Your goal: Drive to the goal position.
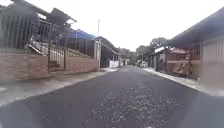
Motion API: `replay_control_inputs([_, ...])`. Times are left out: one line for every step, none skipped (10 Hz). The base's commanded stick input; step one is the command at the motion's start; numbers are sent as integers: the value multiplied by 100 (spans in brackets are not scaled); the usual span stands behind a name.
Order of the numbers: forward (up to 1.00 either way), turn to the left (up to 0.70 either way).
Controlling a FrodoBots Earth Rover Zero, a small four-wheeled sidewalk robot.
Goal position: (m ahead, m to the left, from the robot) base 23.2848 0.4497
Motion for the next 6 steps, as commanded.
replay_control_inputs([70,0])
replay_control_inputs([70,0])
replay_control_inputs([70,0])
replay_control_inputs([70,0])
replay_control_inputs([60,0])
replay_control_inputs([35,0])
